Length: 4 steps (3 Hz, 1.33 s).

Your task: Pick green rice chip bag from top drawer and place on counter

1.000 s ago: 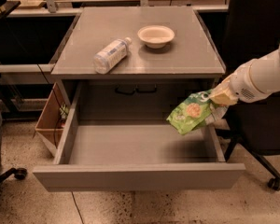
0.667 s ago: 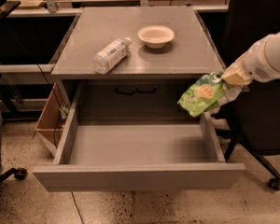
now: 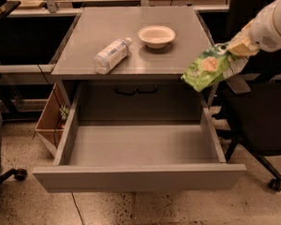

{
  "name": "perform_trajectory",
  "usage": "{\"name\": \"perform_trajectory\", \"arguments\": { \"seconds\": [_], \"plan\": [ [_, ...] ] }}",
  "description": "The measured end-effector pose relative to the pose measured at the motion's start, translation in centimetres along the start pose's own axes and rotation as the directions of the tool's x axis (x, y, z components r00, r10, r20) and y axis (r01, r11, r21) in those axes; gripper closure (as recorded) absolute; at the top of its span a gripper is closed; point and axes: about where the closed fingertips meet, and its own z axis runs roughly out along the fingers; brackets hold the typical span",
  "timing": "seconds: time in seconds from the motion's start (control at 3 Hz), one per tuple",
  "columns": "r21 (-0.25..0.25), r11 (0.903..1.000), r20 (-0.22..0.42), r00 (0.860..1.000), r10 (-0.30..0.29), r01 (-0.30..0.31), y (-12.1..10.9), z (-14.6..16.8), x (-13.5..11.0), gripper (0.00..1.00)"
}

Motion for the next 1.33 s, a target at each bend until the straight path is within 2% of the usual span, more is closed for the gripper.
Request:
{"name": "perform_trajectory", "arguments": {
  "seconds": [0.33, 0.67, 1.0, 1.33],
  "plan": [
    [0.014, 0.9995, 0.064, 0.998, -0.029, 0.028, -2.5, 0.6, -3.3, 1.0],
    [-0.008, 0.9997, 0.142, 0.99, -0.02, 0.021, -4.1, 2.8, -6.0, 1.0],
    [-0.062, 0.9981, 0.224, 0.974, 0.017, -0.003, -3.8, 6.5, -8.5, 1.0],
    [-0.132, 0.9909, 0.283, 0.957, 0.064, -0.028, -2.3, 10.7, -10.3, 1.0]
  ]
}}
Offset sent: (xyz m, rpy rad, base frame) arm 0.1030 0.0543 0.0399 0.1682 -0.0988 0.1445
